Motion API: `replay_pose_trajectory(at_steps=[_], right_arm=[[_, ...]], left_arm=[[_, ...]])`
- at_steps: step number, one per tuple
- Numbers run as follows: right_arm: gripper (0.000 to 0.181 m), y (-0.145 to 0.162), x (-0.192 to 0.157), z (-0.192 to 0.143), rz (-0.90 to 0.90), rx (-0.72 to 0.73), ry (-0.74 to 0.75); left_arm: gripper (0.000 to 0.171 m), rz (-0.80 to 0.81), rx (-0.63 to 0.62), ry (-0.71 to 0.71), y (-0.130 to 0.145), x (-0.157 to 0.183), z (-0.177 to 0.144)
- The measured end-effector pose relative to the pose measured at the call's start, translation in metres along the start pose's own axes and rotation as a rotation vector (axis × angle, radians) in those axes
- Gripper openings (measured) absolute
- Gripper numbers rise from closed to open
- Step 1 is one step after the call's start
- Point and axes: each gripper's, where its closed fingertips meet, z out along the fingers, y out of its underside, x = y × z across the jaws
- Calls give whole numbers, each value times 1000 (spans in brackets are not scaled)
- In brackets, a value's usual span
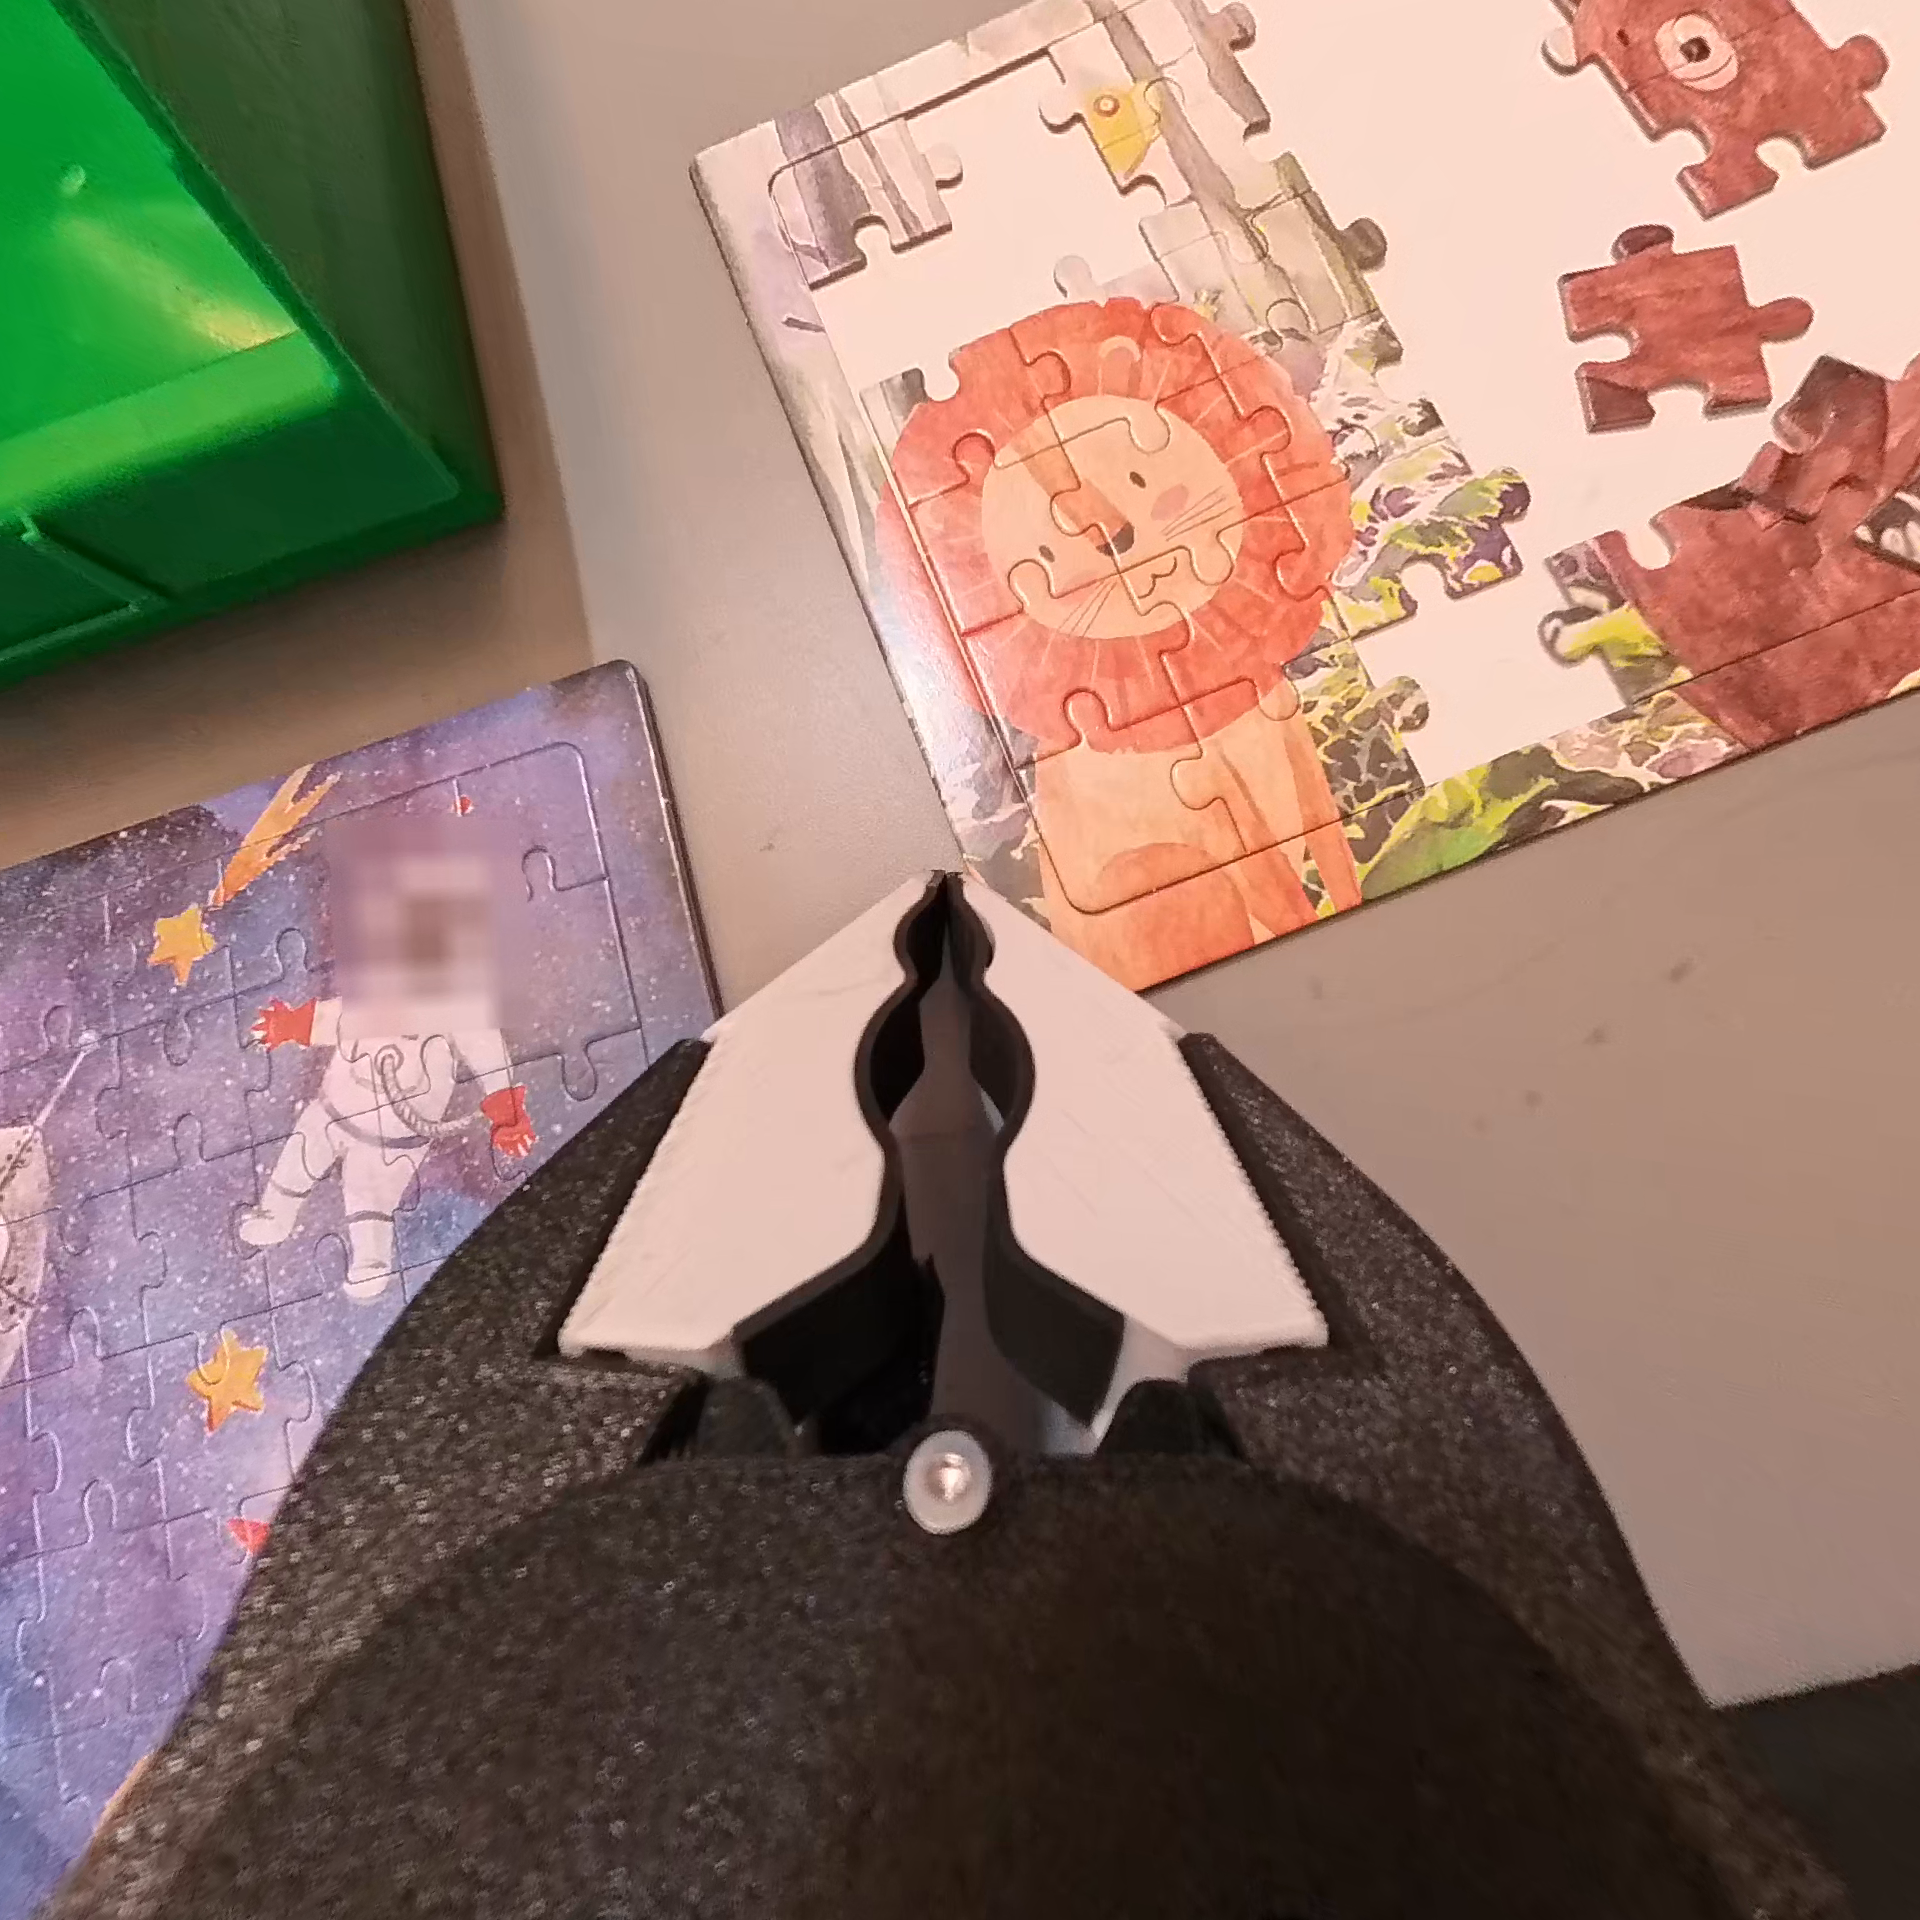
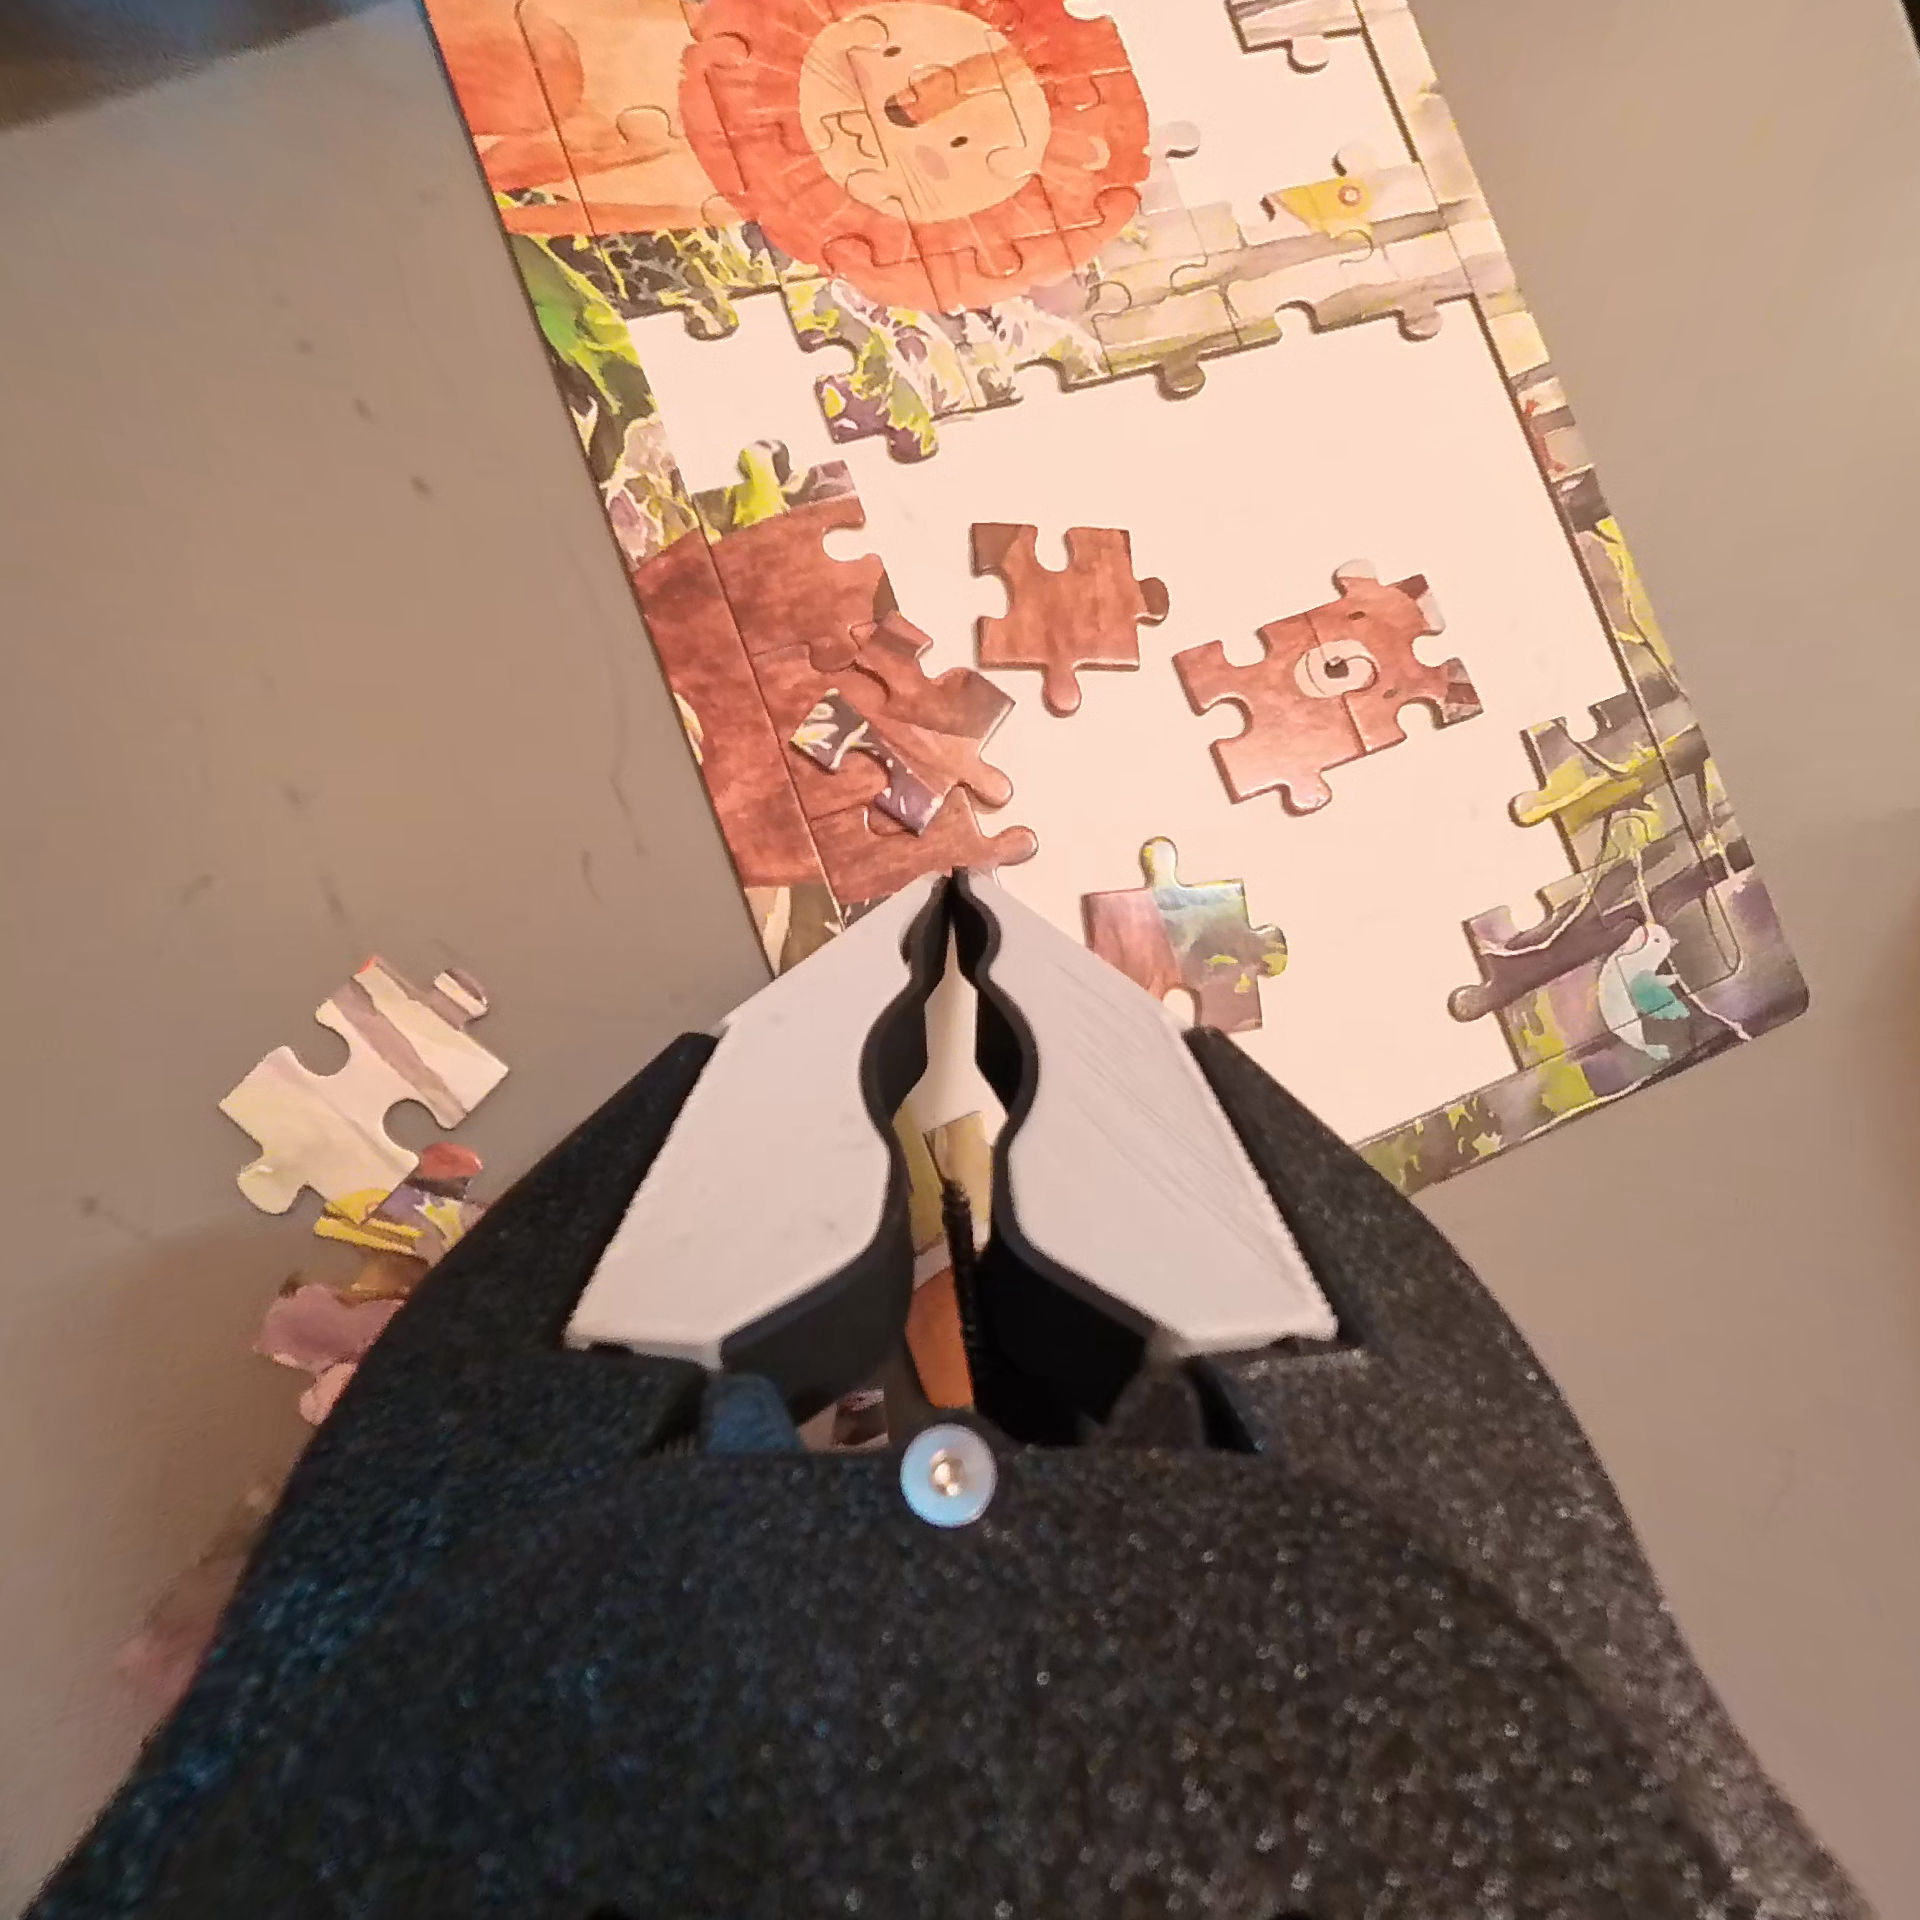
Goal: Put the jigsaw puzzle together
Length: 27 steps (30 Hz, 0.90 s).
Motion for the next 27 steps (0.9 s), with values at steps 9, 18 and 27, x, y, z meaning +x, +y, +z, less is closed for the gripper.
replay_pose_trajectory(at_steps=[9,18,27], right_arm=[[0,-2,-1,1,-5,-2,-2],[0,-3,-1,2,-14,-1,1],[0,-13,1,-6,16,63,0]], left_arm=[[0,9,-3,-5,0,0,0],[0,12,-3,-5,0,0,0],[0,12,1,-5,0,0,0]])
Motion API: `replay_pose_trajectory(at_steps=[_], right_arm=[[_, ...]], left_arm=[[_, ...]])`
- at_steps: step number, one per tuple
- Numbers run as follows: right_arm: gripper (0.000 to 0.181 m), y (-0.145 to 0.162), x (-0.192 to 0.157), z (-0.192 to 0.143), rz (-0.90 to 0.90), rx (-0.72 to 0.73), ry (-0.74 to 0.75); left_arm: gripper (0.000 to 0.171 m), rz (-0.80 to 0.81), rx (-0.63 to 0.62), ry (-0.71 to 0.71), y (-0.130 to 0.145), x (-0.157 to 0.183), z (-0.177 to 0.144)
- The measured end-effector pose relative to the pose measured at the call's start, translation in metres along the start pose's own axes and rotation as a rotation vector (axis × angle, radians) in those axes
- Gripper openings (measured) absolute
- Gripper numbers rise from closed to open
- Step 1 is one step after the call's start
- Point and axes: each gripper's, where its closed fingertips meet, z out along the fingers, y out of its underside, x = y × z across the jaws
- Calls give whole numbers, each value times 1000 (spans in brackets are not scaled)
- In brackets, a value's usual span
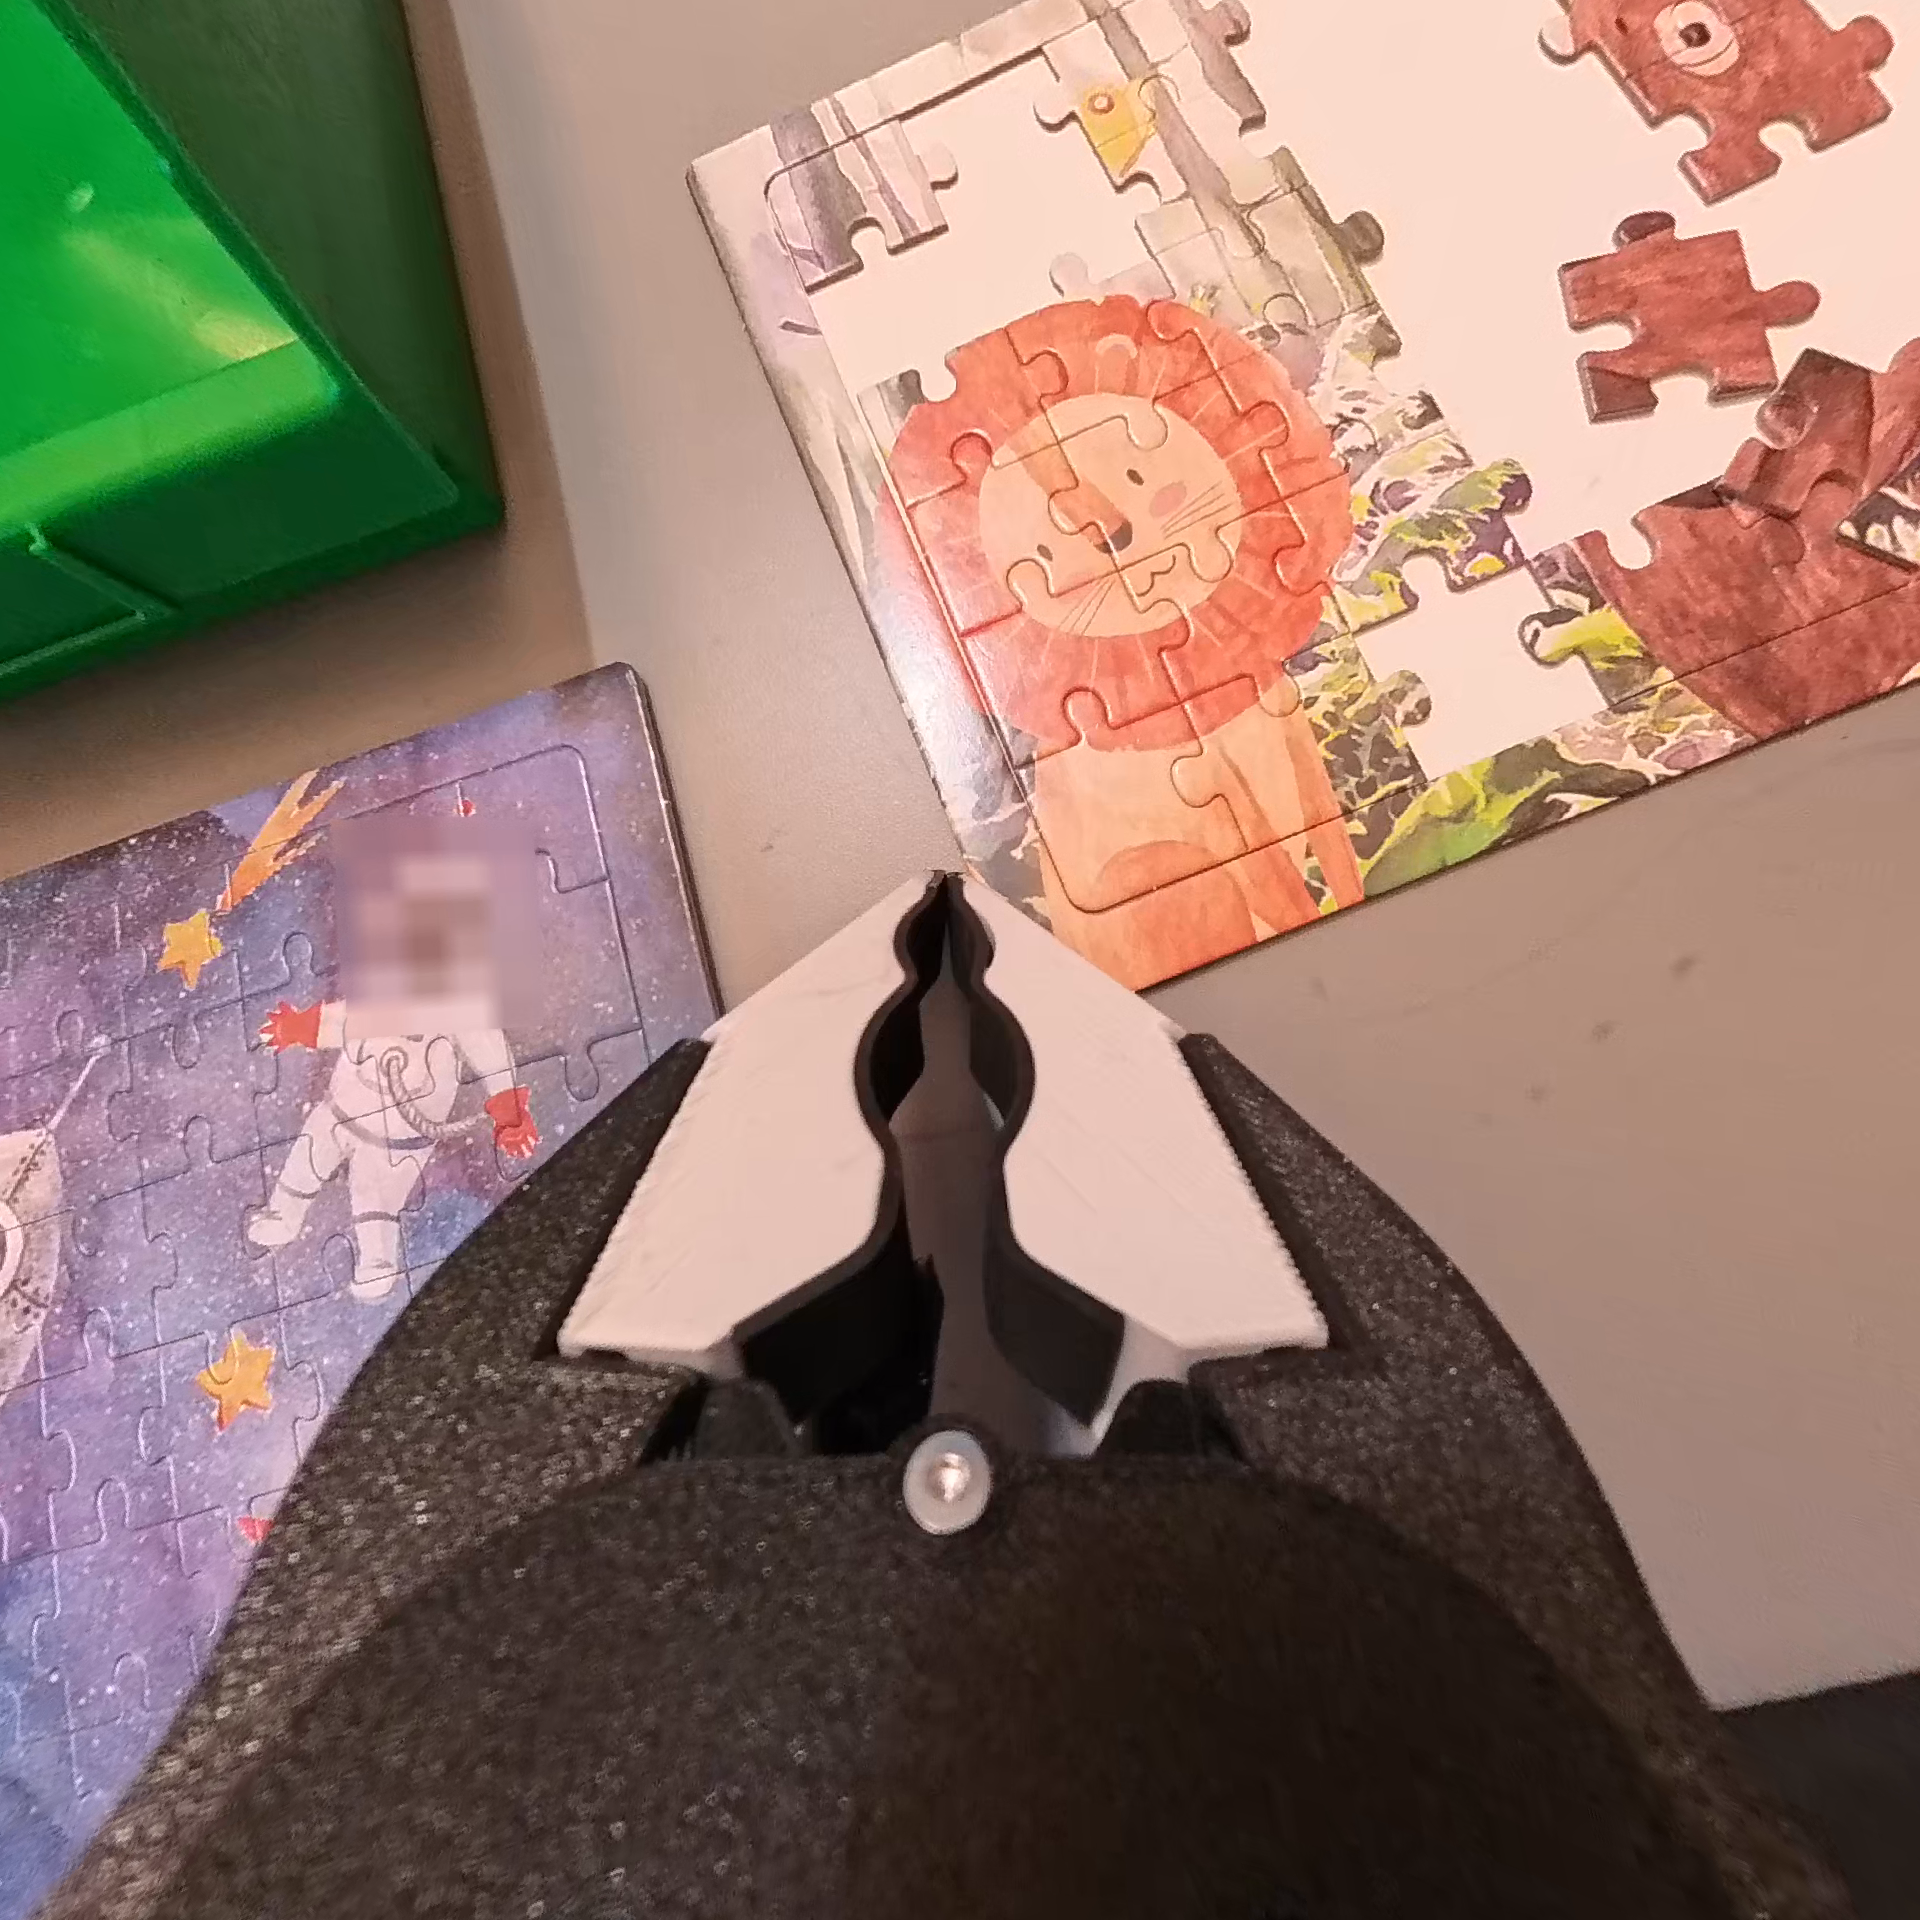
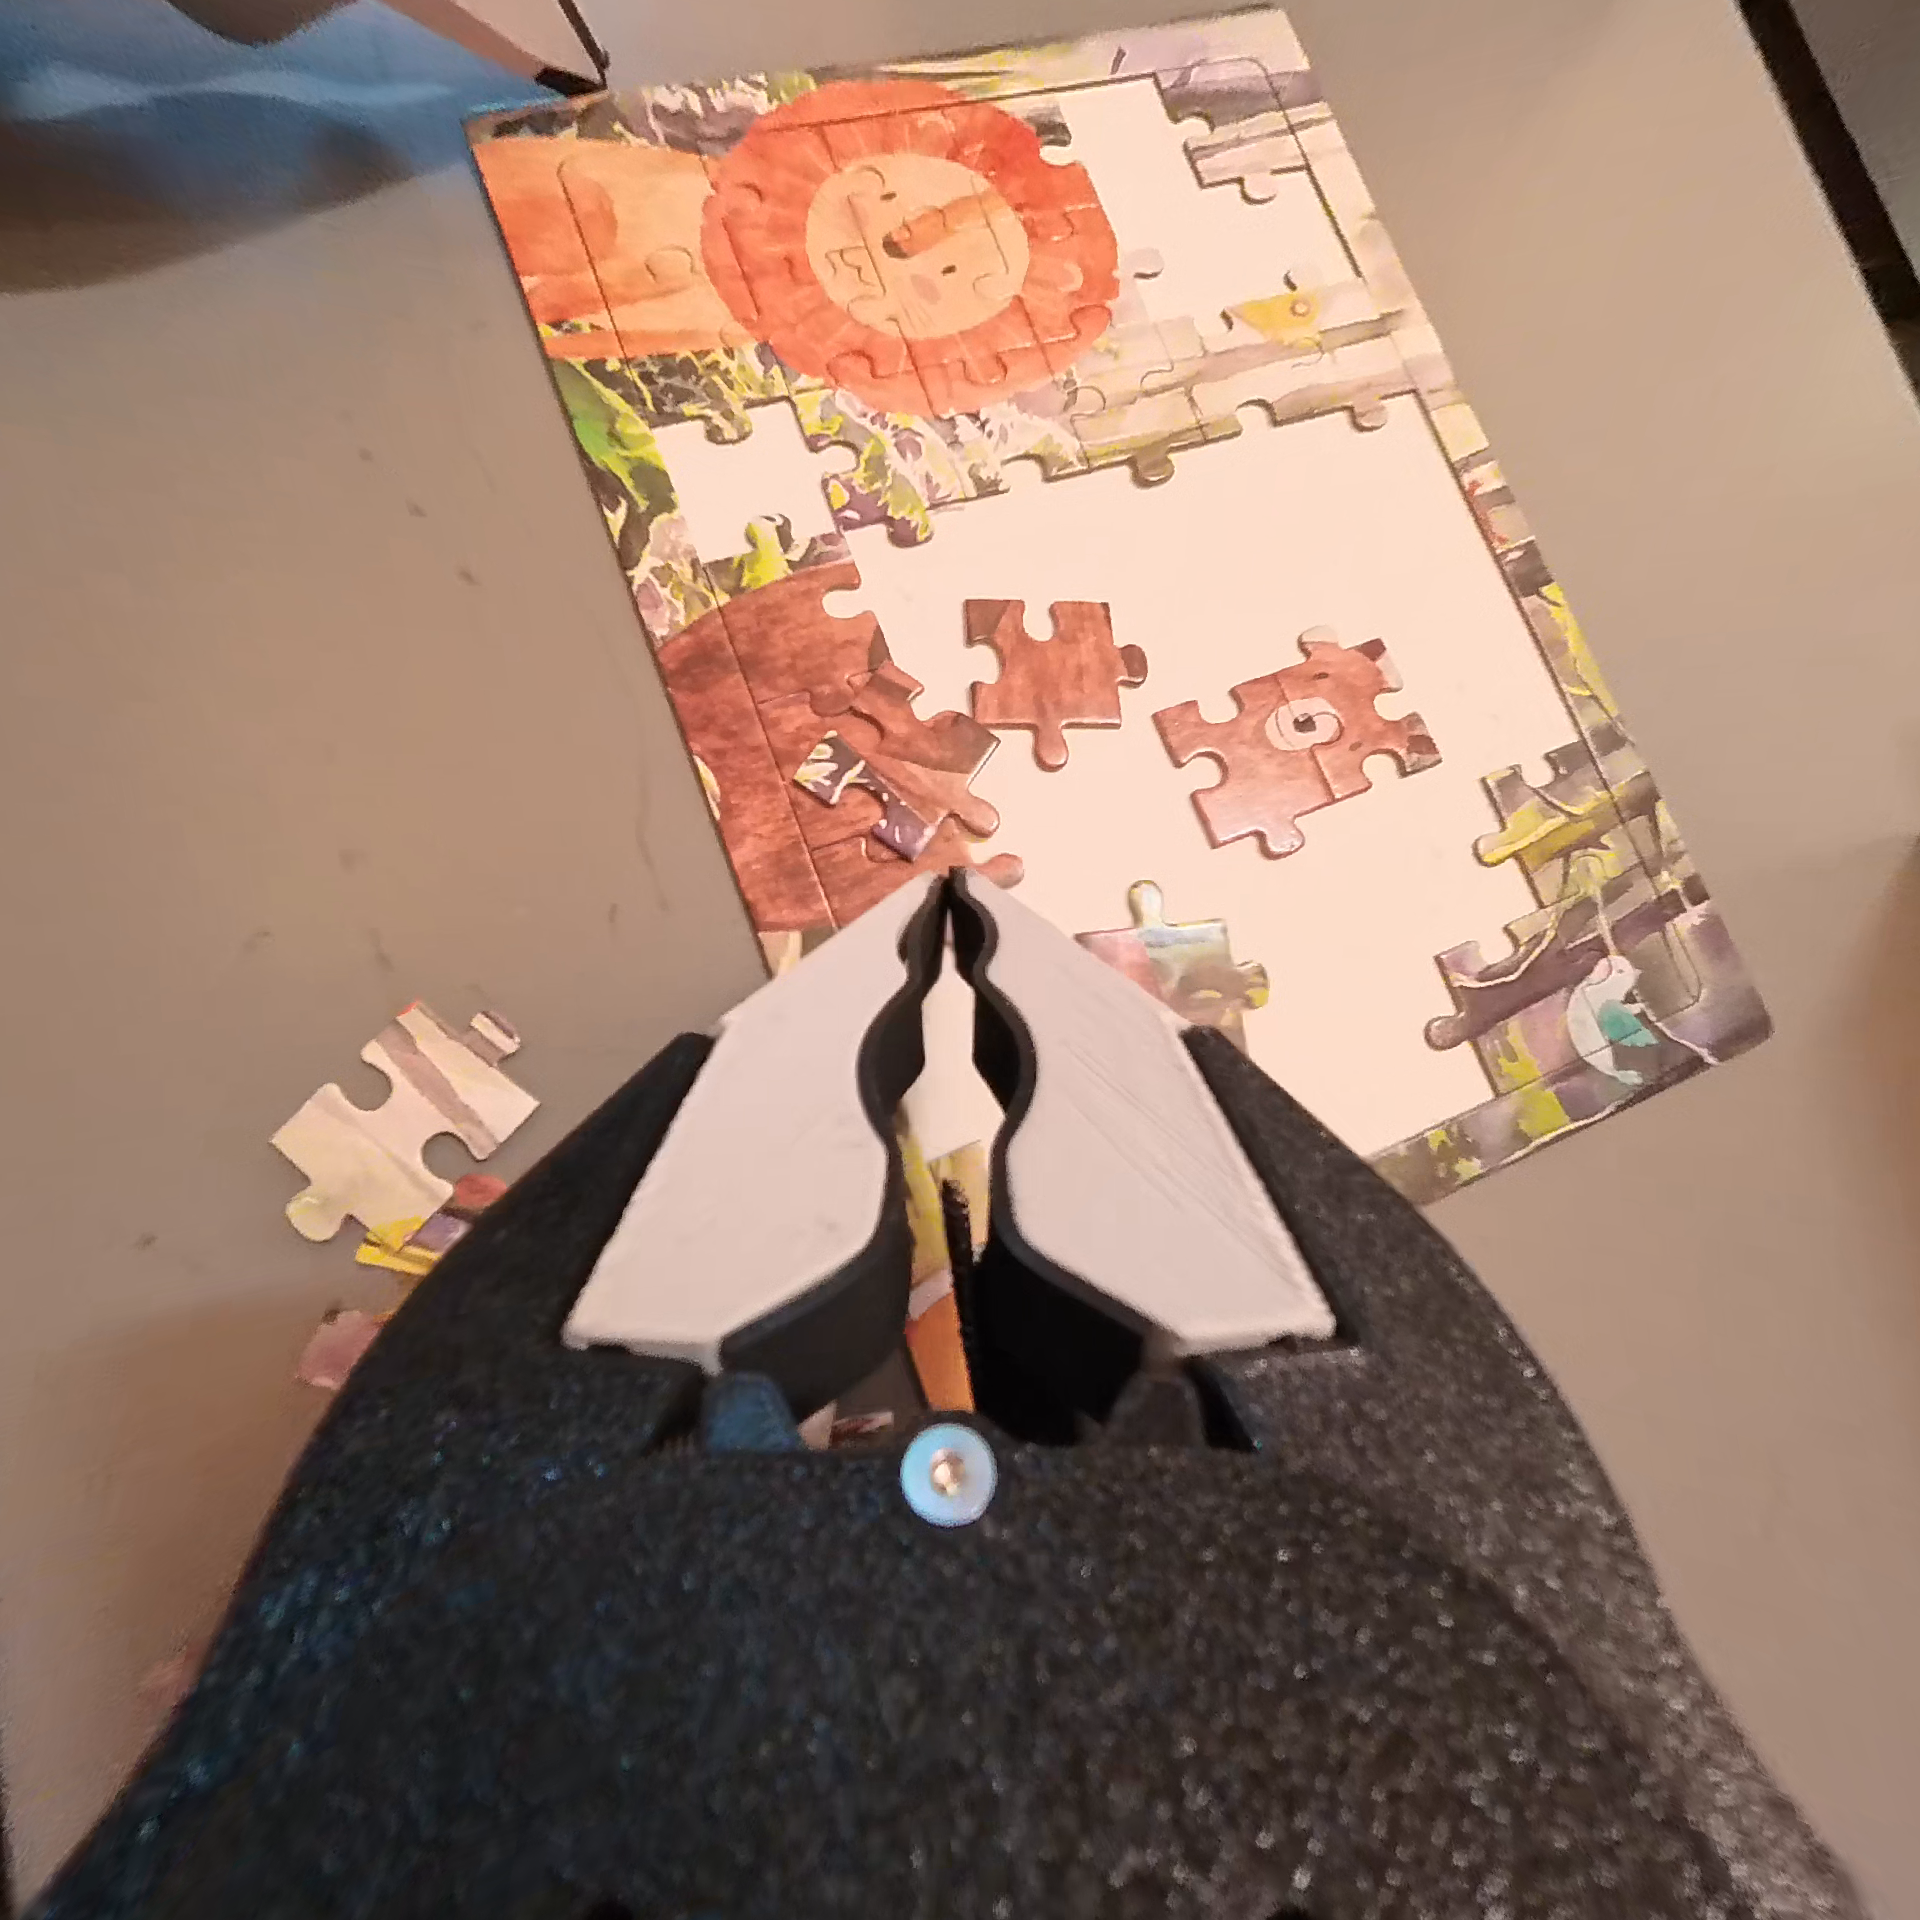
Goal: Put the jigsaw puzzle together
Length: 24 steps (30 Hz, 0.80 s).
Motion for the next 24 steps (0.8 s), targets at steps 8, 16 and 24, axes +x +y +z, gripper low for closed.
replay_pose_trajectory(at_steps=[8,16,24], right_arm=[[34,-12,-3,7,192,37,-12],[34,-24,-8,11,513,63,117],[37,-10,-16,21,540,-9,183]], left_arm=[[0,-8,4,3,0,0,0],[0,-27,19,21,0,0,0],[0,-50,38,46,0,0,0]])
